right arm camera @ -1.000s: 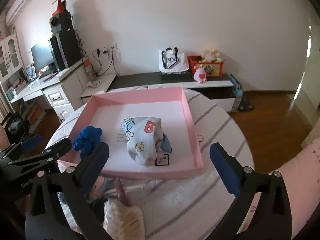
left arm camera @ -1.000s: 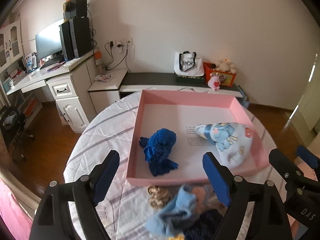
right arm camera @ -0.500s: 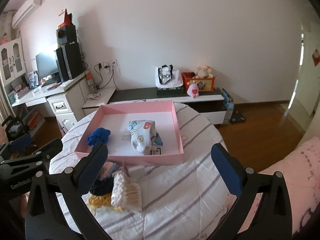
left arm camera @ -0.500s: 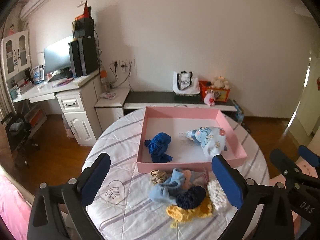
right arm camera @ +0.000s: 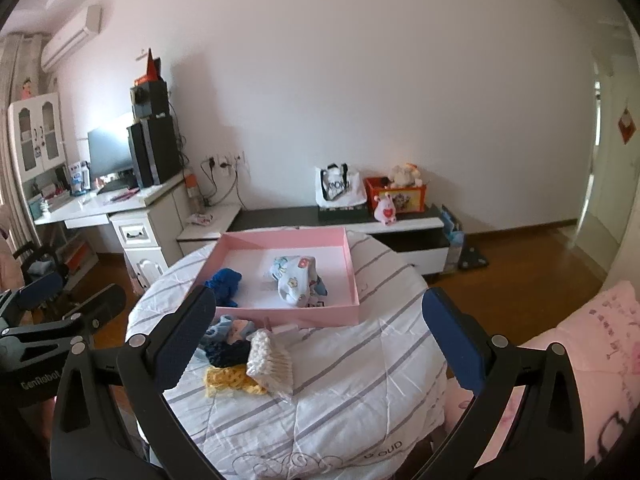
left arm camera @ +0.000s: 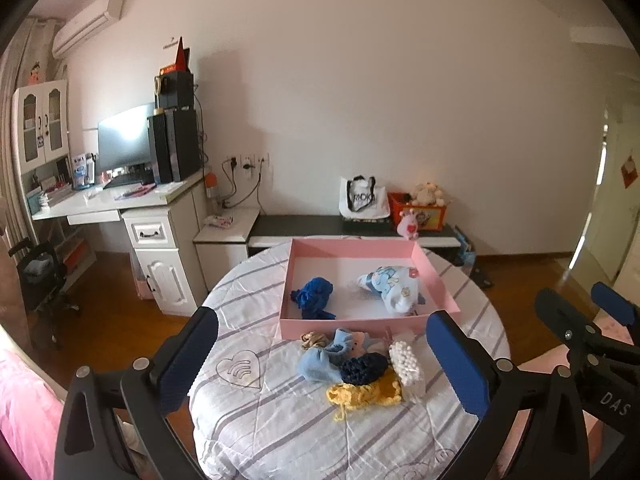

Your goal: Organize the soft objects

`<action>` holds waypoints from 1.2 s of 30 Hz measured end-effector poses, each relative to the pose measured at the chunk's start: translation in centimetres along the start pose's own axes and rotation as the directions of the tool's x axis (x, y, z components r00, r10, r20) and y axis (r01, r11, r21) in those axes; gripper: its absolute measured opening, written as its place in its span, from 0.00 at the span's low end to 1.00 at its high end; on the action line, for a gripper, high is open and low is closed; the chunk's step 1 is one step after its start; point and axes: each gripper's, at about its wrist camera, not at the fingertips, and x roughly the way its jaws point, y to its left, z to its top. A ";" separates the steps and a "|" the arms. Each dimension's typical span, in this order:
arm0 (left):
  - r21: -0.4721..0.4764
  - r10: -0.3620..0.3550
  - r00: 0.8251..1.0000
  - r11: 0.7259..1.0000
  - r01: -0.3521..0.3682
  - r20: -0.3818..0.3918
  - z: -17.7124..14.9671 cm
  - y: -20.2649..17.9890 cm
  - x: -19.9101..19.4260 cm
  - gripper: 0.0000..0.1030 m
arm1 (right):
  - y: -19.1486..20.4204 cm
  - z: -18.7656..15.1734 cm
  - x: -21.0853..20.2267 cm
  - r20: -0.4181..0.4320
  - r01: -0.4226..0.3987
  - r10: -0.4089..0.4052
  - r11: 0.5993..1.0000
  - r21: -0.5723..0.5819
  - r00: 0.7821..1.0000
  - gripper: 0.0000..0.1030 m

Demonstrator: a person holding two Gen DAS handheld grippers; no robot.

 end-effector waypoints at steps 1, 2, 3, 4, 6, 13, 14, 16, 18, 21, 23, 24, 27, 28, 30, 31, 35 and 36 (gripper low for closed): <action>-0.004 -0.002 1.000 1.000 0.002 0.008 -0.1 0.1 -0.6 1.00 | 0.2 0.0 -0.4 0.006 0.000 0.000 1.000 -0.005 1.000 1.00; -0.008 -0.004 1.000 1.000 0.004 0.015 -0.2 0.1 -1.2 1.00 | 0.3 0.0 -0.9 0.014 -0.001 0.001 1.000 -0.011 1.000 1.00; -0.013 -0.006 1.000 1.000 0.007 0.025 -0.4 0.2 -1.9 1.00 | 0.5 -0.1 -1.4 0.023 -0.002 0.002 1.000 -0.019 1.000 1.00; -0.016 -0.004 0.999 1.000 0.005 0.035 -0.5 0.3 -2.6 1.00 | 0.6 -0.1 -1.8 0.029 -0.002 0.003 1.000 -0.023 1.000 1.00; -0.020 -0.003 0.999 1.000 0.004 0.054 -0.9 0.4 -4.0 1.00 | 0.9 -0.2 -2.8 0.045 -0.003 0.004 1.000 -0.027 0.999 1.00; -0.024 -0.003 0.994 1.000 0.005 0.106 -1.9 0.5 -7.0 1.00 | 1.2 -0.4 -5.1 0.097 0.001 0.002 0.999 -0.032 0.995 1.00; -0.025 -0.004 0.994 1.000 0.007 0.109 -2.0 0.5 -7.2 1.00 | 1.2 -0.4 -5.3 0.101 0.001 0.002 0.999 -0.032 0.995 1.00; -0.027 -0.005 0.993 1.000 0.009 0.115 -2.3 0.6 -7.6 1.00 | 1.2 -0.4 -5.4 0.102 0.005 -0.001 0.999 -0.033 0.995 1.00; -0.027 -0.006 0.993 1.000 0.009 0.117 -2.3 0.6 -7.8 1.00 | 1.2 -0.4 -5.4 0.101 0.007 -0.003 0.999 -0.034 0.995 1.00; -0.025 -0.006 0.993 1.000 0.009 0.116 -2.2 0.4 -7.6 1.00 | 1.2 -0.4 -5.3 0.098 0.005 -0.002 0.999 -0.032 0.995 1.00; -0.024 -0.005 0.993 1.000 0.008 0.115 -2.2 0.4 -7.6 1.00 | 1.2 -0.4 -5.3 0.097 0.006 -0.003 0.999 -0.033 0.995 1.00; -0.023 -0.005 0.993 1.000 0.007 0.115 -2.2 0.3 -7.6 1.00 | 1.2 -0.4 -5.3 0.097 0.006 -0.002 0.999 -0.034 0.995 1.00; -0.023 -0.004 0.994 1.000 0.006 0.107 -2.2 0.3 -7.3 1.00 | 1.1 -0.6 -5.0 0.086 0.001 0.001 1.000 -0.028 0.996 1.00; -0.024 -0.003 0.994 1.000 0.006 0.105 -2.2 0.3 -7.3 1.00 | 1.1 -0.7 -4.9 0.083 0.005 -0.003 1.000 -0.024 0.997 1.00; -0.024 -0.003 0.995 1.000 0.005 0.100 -2.1 0.3 -7.1 1.00 | 1.0 -0.9 -4.6 0.078 0.015 -0.013 1.000 -0.022 0.997 1.00; -0.024 -0.002 0.995 1.000 0.005 0.097 -2.0 0.3 -7.0 1.00 | 1.1 -1.0 -4.5 0.075 0.017 -0.016 1.000 -0.022 0.997 1.00; -0.027 0.001 0.996 1.000 0.002 0.084 -1.9 0.5 -6.4 1.00 | 1.0 -1.1 -4.0 0.064 0.016 -0.014 1.000 -0.022 0.998 1.00; -0.027 0.002 0.997 1.000 0.000 0.080 -1.9 0.5 -6.1 1.00 | 1.0 -1.1 -3.8 0.061 0.016 -0.015 1.000 -0.023 0.998 1.00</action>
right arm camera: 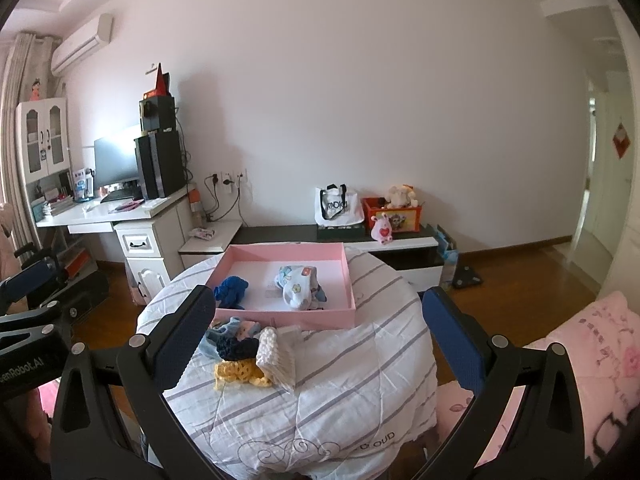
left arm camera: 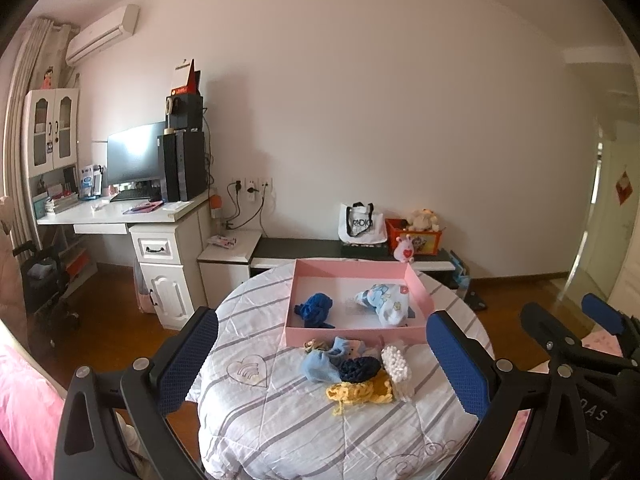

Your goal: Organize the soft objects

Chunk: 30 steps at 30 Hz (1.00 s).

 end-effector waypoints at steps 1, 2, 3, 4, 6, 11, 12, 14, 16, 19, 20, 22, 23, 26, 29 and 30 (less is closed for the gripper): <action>0.000 0.002 1.000 1.000 -0.002 -0.003 0.0 0.0 0.2 1.00 | 0.0 0.0 0.2 -0.004 0.000 0.000 1.000 -0.001 1.000 1.00; 0.000 0.004 1.000 1.000 -0.004 -0.007 0.0 0.0 0.3 1.00 | 0.1 -0.1 0.3 -0.008 0.001 -0.001 1.000 -0.003 1.000 1.00; 0.000 0.007 1.000 1.000 -0.007 -0.012 0.0 0.1 0.6 1.00 | 0.1 -0.2 0.4 -0.012 0.002 -0.002 1.000 -0.004 1.000 1.00; 0.001 0.011 1.000 1.000 -0.011 -0.018 0.0 0.1 0.9 1.00 | 0.1 -0.2 0.6 -0.016 0.004 -0.004 1.000 -0.007 1.000 1.00; 0.000 0.013 0.999 1.000 -0.013 -0.029 -0.1 0.2 1.4 1.00 | 0.1 -0.3 1.0 -0.025 0.006 -0.006 1.000 -0.012 1.000 1.00; -0.004 0.016 0.998 1.000 -0.017 -0.064 -0.1 0.6 3.0 1.00 | 0.3 -0.6 2.1 -0.057 0.005 -0.006 1.000 -0.016 0.998 1.00; -0.004 0.016 0.997 1.000 -0.017 -0.070 -0.1 0.7 3.0 1.00 | 0.3 -0.7 2.4 -0.064 0.006 -0.007 1.000 -0.016 0.998 1.00; -0.005 0.020 0.996 1.000 -0.020 -0.086 -0.2 0.8 3.7 1.00 | 0.3 -0.8 3.0 -0.079 0.007 -0.008 1.000 -0.018 0.997 1.00; -0.006 0.023 0.995 1.000 -0.024 -0.102 -0.2 1.0 4.4 1.00 | 0.3 -1.0 3.5 -0.094 0.007 -0.009 1.000 -0.018 0.996 1.00; -0.013 0.029 0.992 0.999 -0.031 -0.125 -0.3 1.4 5.5 1.00 | 0.3 -1.4 4.3 -0.117 0.009 -0.011 1.000 -0.021 0.993 1.00; -0.015 0.032 0.990 0.999 -0.034 -0.136 -0.3 1.5 6.0 1.00 | 0.4 -1.6 4.7 -0.128 0.010 -0.013 1.000 -0.023 0.992 1.00; -0.017 0.035 0.987 0.999 -0.038 -0.154 -0.5 1.7 6.8 1.00 | 0.4 -1.9 5.3 -0.149 0.012 -0.016 1.000 -0.026 0.989 1.00; -0.020 0.037 0.986 0.999 -0.041 -0.165 -0.6 1.9 7.3 1.00 | 0.4 -2.1 5.6 -0.157 0.012 -0.016 1.000 -0.027 0.987 1.00; -0.026 0.042 0.980 0.999 -0.048 -0.195 -1.0 2.3 8.7 1.00 | 0.6 -2.6 6.8 -0.190 0.010 -0.015 1.000 -0.029 0.982 1.00; -0.028 0.055 0.974 0.998 -0.063 -0.221 -1.3 2.7 10.0 1.00 | 0.9 -3.3 8.0 -0.220 0.002 -0.007 1.000 -0.026 0.975 1.00; -0.028 0.058 0.972 0.997 -0.066 -0.228 -1.4 2.8 10.4 1.00 | 1.0 -3.5 8.4 -0.232 0.000 -0.006 1.000 -0.027 0.973 1.00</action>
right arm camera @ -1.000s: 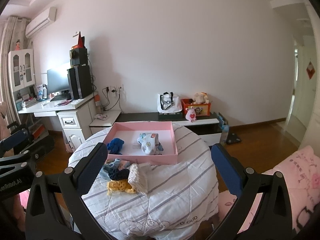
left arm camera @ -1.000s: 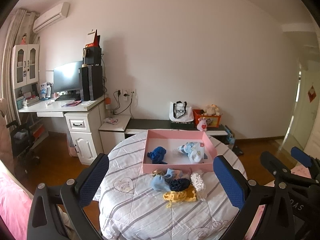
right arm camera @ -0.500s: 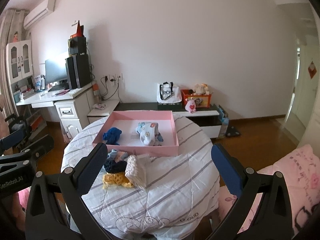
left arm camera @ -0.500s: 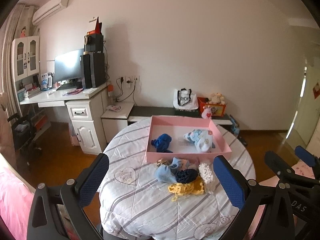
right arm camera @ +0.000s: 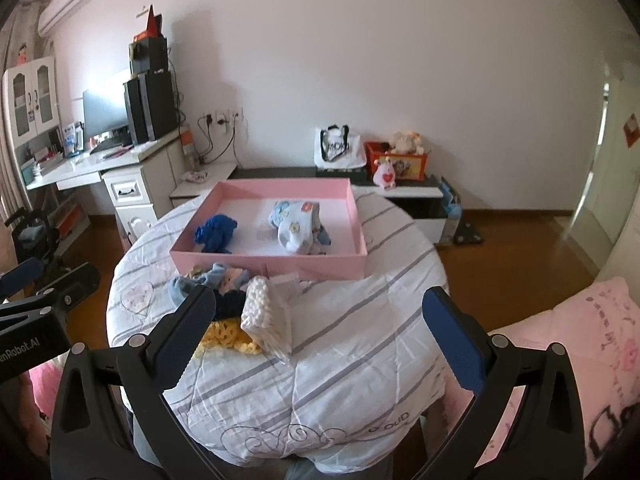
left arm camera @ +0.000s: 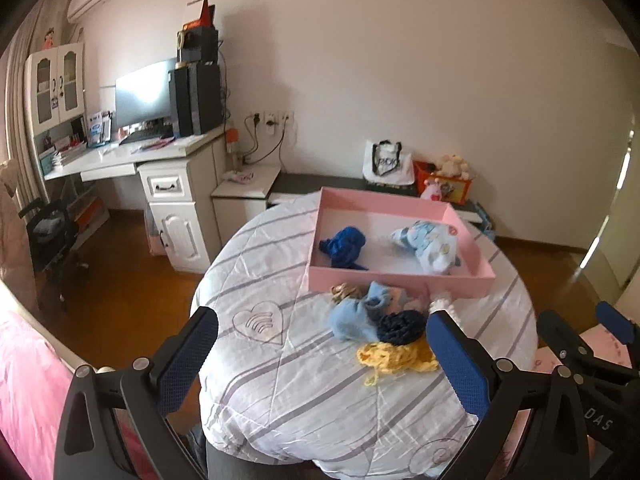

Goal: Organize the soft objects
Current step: 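Lower the left tool onto the navy knitted scrunchie while the right tool grasps the cotton swab bag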

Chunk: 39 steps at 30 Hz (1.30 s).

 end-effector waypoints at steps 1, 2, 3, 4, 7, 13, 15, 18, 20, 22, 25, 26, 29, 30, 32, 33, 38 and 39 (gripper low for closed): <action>-0.002 0.002 1.000 1.000 -0.002 -0.010 0.0 0.1 0.5 1.00 | 0.2 -0.1 0.6 -0.016 -0.001 0.001 1.000 -0.005 1.000 1.00; -0.004 0.004 1.000 1.000 -0.004 -0.018 0.0 0.2 0.9 1.00 | 0.5 -0.2 1.1 -0.028 -0.002 0.001 1.000 -0.011 1.000 1.00; -0.004 0.004 1.000 1.000 -0.004 -0.023 0.0 0.3 1.1 1.00 | 0.6 -0.3 1.5 -0.039 -0.001 0.001 1.000 -0.016 0.999 1.00; -0.005 0.007 1.000 1.000 -0.007 -0.030 0.0 0.5 1.6 1.00 | 1.0 -0.5 2.1 -0.055 -0.002 0.000 1.000 -0.024 0.998 1.00; -0.008 0.018 0.998 1.000 -0.018 -0.055 -0.2 1.0 3.1 1.00 | 2.0 -0.9 3.7 -0.099 -0.011 0.006 0.999 -0.053 0.995 1.00; -0.035 0.034 0.990 0.999 -0.039 -0.136 -0.4 2.4 6.8 1.00 | 3.3 -1.7 6.9 -0.173 -0.015 0.001 0.996 -0.083 0.985 1.00; -0.043 0.035 0.987 0.998 -0.042 -0.157 -0.4 2.8 7.9 1.00 | 3.6 -1.8 7.8 -0.195 -0.016 -0.002 0.996 -0.091 0.981 1.00; -0.055 0.036 0.982 0.997 -0.047 -0.184 -0.4 3.5 9.4 1.00 | 4.1 -2.0 9.4 -0.228 -0.012 -0.011 0.995 -0.100 0.974 1.00; -0.058 0.036 0.980 0.997 -0.049 -0.197 -0.4 3.9 10.2 1.00 | 4.1 -2.2 10.5 -0.249 -0.008 -0.017 0.995 -0.099 0.968 1.00; -0.059 0.037 0.977 0.997 -0.051 -0.210 -0.5 4.2 11.0 1.00 | 3.9 -2.2 11.4 -0.268 -0.005 -0.020 0.996 -0.093 0.963 1.00; -0.058 0.036 0.972 0.997 -0.051 -0.232 -0.7 4.5 12.2 1.00 | 3.7 -2.3 12.7 -0.291 -0.001 -0.023 0.997 -0.082 0.956 0.96; -0.059 0.033 0.970 0.997 -0.049 -0.242 -0.8 4.5 12.6 1.00 | 3.5 -2.3 13.2 -0.304 -0.003 -0.021 0.997 -0.079 0.953 0.90; -0.056 0.024 0.966 0.998 -0.040 -0.258 -0.9 4.6 13.6 1.00 | 2.9 -2.4 14.4 -0.341 -0.018 0.001 0.999 -0.047 0.940 0.72; -0.052 0.024 0.965 0.998 -0.039 -0.261 -0.9 4.5 13.9 1.00 | 2.5 -2.4 15.0 -0.358 -0.022 0.011 0.999 -0.026 0.934 0.71; -0.045 0.025 0.964 0.998 -0.039 -0.263 -0.9 4.4 14.2 1.00 | 1.8 -2.4 15.8 -0.372 -0.028 0.027 1.000 0.002 0.928 0.60; -0.041 0.023 0.964 0.999 -0.035 -0.264 -0.9 4.2 14.3 1.00 | 1.4 -2.5 16.1 -0.376 -0.036 0.040 0.999 0.017 0.926 0.55; -0.008 -0.002 0.968 1.000 -0.001 -0.250 -0.6 2.9 14.2 1.00 | 0.0 -2.5 16.4 -0.381 -0.087 0.105 0.994 0.064 0.919 0.27; -0.001 -0.008 0.970 1.000 0.007 -0.244 -0.5 2.5 14.0 1.00 | -0.3 -2.4 16.3 -0.377 -0.090 0.108 0.994 0.066 0.920 0.26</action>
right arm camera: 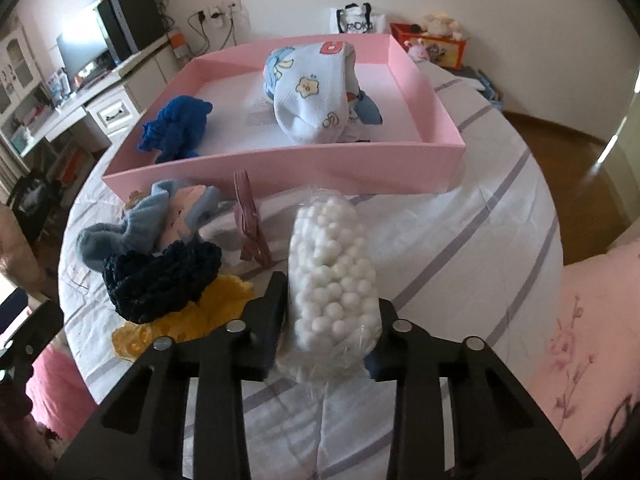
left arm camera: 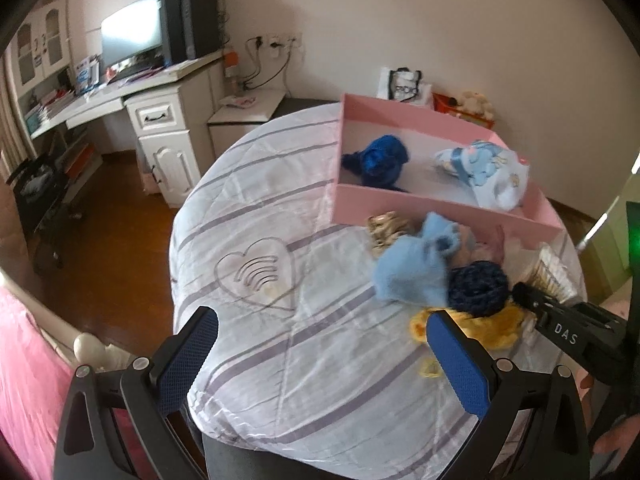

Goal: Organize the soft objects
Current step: 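Lower the left tool onto the navy knitted scrunchie while the right tool grasps the cotton swab bag, then lift the navy scrunchie with the left tool while the right tool lifts the cotton swab bag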

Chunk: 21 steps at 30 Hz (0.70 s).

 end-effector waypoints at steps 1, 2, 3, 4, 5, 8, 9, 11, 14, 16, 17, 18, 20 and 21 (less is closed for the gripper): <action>0.009 -0.008 1.000 1.000 0.008 0.005 0.1 -0.4 -0.1 1.00 | -0.3 0.0 -0.1 0.003 -0.005 0.005 1.000 0.003 1.000 0.25; 0.021 -0.020 1.000 1.000 0.020 0.011 0.1 -1.0 -0.3 1.00 | -0.7 -0.1 -0.3 0.006 -0.012 0.012 1.000 0.009 1.000 0.24; 0.030 -0.028 1.000 0.999 0.028 0.014 0.1 -1.4 -0.4 1.00 | -1.0 -0.1 -0.5 0.009 -0.020 0.020 1.000 0.016 1.000 0.24; 0.043 -0.039 0.999 0.998 0.038 0.016 0.2 -2.0 -0.6 1.00 | -1.4 -0.1 -0.7 0.014 -0.028 0.028 0.999 0.022 1.000 0.23; 0.055 -0.048 0.999 0.997 0.047 0.018 0.2 -2.6 -0.6 1.00 | -1.5 0.0 -0.9 0.018 -0.033 0.032 0.999 0.024 0.999 0.23; 0.088 -0.080 0.997 0.993 0.078 0.021 0.4 -4.0 -0.7 1.00 | -2.7 0.1 -1.6 0.033 -0.041 0.040 0.999 0.036 0.999 0.23; 0.097 -0.095 0.995 0.991 0.093 0.018 0.4 -4.5 -0.8 1.00 | -3.0 0.0 -1.8 0.037 -0.035 0.033 0.999 0.041 0.999 0.23; 0.111 -0.117 0.993 0.987 0.115 0.011 0.6 -5.4 -0.7 0.98 | -3.9 -0.1 -2.1 0.043 -0.023 0.021 0.998 0.056 0.999 0.23; 0.138 -0.125 0.992 0.983 0.124 -0.005 0.9 -7.0 -0.2 0.91 | -5.5 -0.3 -2.1 0.040 -0.018 0.015 0.997 0.081 0.999 0.23; 0.156 -0.120 0.992 0.980 0.123 -0.025 1.1 -8.2 0.6 0.82 | -6.2 -0.3 -1.7 0.029 -0.019 0.016 0.995 0.093 0.999 0.23; 0.162 -0.123 0.992 0.979 0.127 -0.036 1.1 -8.6 1.0 0.77 | -6.5 -0.3 -1.5 0.026 -0.024 0.022 0.995 0.096 0.999 0.23; 0.168 -0.131 0.990 0.976 0.138 -0.056 1.2 -9.0 1.6 0.71 | -6.8 -0.3 -1.4 0.023 -0.035 0.033 0.994 0.099 0.999 0.23; 0.162 -0.130 0.986 0.976 0.145 -0.101 1.4 -9.5 2.9 0.59 | -7.0 -0.3 -1.2 0.023 -0.046 0.044 0.994 0.096 0.999 0.23; 0.157 -0.123 0.985 0.977 0.141 -0.119 1.6 -9.7 3.6 0.50 | -7.0 -0.3 -1.1 0.023 -0.048 0.046 0.994 0.093 0.999 0.23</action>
